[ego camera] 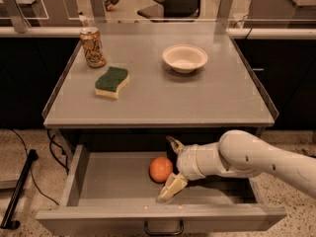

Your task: Place orange into top drawer

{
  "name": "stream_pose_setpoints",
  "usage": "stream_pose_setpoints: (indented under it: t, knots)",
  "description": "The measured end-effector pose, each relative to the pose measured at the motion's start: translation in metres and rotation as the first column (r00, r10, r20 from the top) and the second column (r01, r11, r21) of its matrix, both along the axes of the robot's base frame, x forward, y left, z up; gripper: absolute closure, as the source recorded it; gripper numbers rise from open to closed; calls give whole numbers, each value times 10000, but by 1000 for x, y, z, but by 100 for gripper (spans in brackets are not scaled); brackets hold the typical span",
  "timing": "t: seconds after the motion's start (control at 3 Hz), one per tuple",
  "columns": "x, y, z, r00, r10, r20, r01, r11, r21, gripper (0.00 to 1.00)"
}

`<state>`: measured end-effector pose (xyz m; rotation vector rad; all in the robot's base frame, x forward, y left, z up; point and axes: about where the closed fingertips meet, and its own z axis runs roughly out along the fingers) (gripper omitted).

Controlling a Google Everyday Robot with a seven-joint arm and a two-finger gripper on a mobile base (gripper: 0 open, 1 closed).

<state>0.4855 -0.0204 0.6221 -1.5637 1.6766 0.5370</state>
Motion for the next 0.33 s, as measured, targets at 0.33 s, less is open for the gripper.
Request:
stream_pose_setpoints:
  t: [0.33]
  knots:
    - [0,0,0,10000,0,0,0,10000,0,0]
